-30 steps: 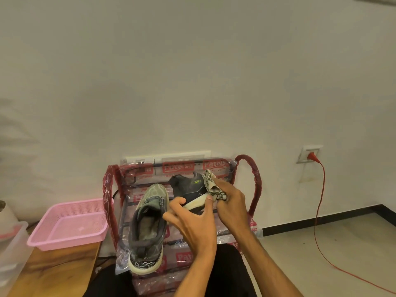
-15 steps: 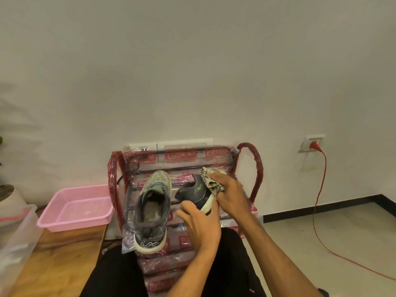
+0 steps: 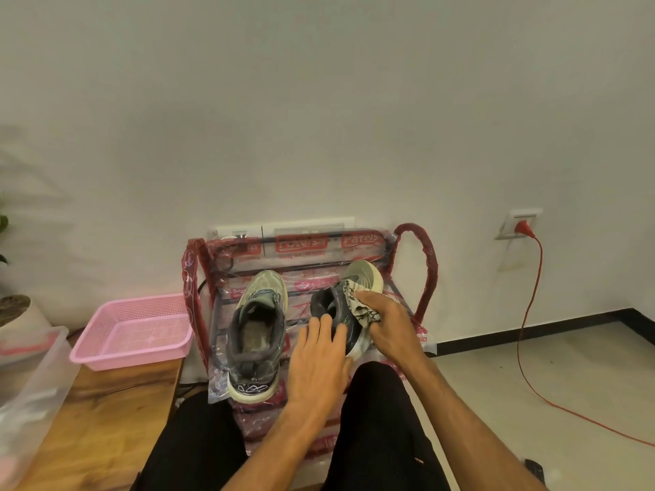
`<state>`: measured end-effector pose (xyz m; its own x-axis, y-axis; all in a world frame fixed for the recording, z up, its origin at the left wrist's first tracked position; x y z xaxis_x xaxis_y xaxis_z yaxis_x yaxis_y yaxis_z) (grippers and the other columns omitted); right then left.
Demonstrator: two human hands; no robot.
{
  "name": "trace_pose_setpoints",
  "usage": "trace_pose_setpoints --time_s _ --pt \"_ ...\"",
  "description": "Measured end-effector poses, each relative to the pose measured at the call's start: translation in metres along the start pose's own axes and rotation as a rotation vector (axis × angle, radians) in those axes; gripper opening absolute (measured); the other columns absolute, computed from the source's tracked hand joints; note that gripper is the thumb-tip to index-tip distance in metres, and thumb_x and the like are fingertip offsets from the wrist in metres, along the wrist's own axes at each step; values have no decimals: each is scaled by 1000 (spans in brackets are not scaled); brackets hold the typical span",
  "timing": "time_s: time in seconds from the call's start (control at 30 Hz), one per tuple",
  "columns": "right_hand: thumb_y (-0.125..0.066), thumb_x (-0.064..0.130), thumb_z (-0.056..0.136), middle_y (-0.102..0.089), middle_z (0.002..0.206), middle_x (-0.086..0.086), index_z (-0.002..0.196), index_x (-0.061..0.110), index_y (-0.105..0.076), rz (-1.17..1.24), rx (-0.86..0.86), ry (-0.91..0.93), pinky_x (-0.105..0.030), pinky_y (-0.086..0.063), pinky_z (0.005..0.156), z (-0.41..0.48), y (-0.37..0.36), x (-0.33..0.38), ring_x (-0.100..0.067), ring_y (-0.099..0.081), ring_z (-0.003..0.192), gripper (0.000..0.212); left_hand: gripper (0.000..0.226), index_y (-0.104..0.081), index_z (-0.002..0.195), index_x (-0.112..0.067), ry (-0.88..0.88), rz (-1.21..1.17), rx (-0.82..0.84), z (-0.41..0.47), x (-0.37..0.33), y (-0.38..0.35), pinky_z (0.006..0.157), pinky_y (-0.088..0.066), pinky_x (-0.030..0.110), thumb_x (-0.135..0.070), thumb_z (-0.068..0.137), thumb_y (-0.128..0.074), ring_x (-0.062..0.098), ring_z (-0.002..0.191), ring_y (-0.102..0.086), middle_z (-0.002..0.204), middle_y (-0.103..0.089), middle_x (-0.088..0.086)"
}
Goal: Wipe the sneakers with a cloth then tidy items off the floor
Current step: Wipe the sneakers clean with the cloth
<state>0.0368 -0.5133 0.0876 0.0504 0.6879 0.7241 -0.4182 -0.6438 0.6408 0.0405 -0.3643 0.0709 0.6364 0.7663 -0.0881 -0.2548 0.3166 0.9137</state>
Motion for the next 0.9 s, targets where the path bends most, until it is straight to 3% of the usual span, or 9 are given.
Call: trace_pose_setpoints --time_s 0.1,0.2,0.4,0.57,0.7,0.8,0.9 --pt "-59 -11 82 -61 131 -2 128 18 -63 11 5 18 -35 -45 106 1 -2 -3 -15 -52 123 54 74 -58 123 -16 -92 34 38 -4 8 -10 104 -44 46 -45 62 -86 33 124 -53 129 -57 17" --pt "-58 -11 83 -60 132 -2 129 18 -62 -9 -21 45 -30 -42 107 -3 -4 -2 -12 -50 123 55 81 -57 131 -18 -141 50 40 -7 11 -14 105 -42 47 -47 61 -86 35 129 -49 135 -53 22" --pt "-65 -9 82 -52 141 2 135 18 -56 -174 -4 212 -26 -26 114 -26 -14 -10 -8 -37 133 60 82 -51 132 -24 -134 66 45 -9 16 -21 103 -43 49 -42 61 -88 40 125 -51 133 -53 28" --pt "-70 -9 77 -57 137 -2 132 15 -59 -264 -71 231 -29 -31 112 -15 -16 -7 -19 -45 132 61 90 -44 140 -27 -128 111 69 -12 24 -31 105 -37 47 -34 62 -90 41 127 -49 136 -48 31" --pt "-70 0 82 -60 134 0 126 15 -63 -267 20 371 -33 -26 114 -31 -29 4 -17 -44 132 47 86 -44 132 -25 -77 61 69 -16 29 -34 95 -50 50 -35 60 -91 43 117 -57 130 -53 33" --pt "-79 7 75 -63 129 -2 124 14 -65 -368 17 411 -39 -35 111 -22 -27 2 -21 -51 127 51 87 -42 135 -26 -47 55 73 -18 27 -39 97 -49 51 -35 63 -90 44 122 -53 134 -49 32" --pt "-80 -3 69 -64 128 -4 125 13 -65 -405 -25 345 -43 -46 104 -2 -22 1 -24 -54 124 60 92 -38 141 -26 -36 68 108 -19 24 -45 104 -41 51 -34 65 -90 44 128 -46 140 -44 31"
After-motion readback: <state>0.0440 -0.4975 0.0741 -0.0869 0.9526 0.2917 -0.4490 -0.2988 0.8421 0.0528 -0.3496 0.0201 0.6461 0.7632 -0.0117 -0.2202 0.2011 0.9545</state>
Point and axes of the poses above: each hand's wrist, its own z-axis towards the middle knuckle, its own y-axis out of the back of the hand, x = y × z, the point moved 3 cm from there along z, towards the middle knuckle
